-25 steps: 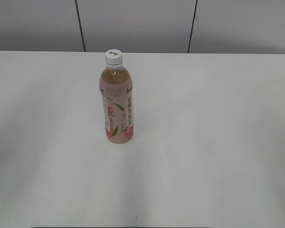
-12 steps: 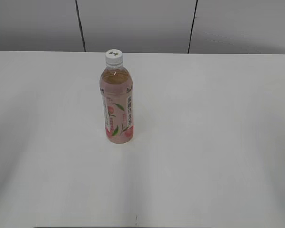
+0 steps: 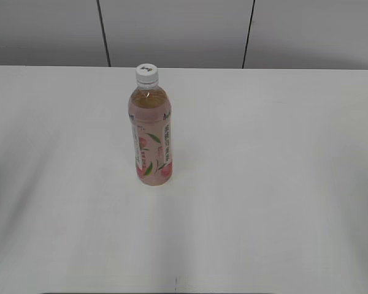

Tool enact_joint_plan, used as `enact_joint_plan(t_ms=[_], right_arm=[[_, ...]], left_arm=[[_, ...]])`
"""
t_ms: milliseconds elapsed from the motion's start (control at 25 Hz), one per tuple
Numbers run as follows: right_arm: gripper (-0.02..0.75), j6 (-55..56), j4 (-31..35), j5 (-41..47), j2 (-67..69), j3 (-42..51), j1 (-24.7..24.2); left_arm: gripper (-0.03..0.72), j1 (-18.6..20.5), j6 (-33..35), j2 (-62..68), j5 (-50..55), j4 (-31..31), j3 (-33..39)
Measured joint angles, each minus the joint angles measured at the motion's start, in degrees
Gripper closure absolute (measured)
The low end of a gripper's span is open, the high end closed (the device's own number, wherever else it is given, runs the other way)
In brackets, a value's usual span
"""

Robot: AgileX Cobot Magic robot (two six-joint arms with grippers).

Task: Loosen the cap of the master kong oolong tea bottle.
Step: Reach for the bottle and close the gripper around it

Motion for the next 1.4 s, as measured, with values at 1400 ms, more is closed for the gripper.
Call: enact_joint_plan(t_ms=[1400], right_arm=[[0.256,-4.9,7.0,-13.4,13.8,0.0,0.0]], left_arm=[[0.212,-20.2,-14.3,66.8,-73.0,31.3,5.0]])
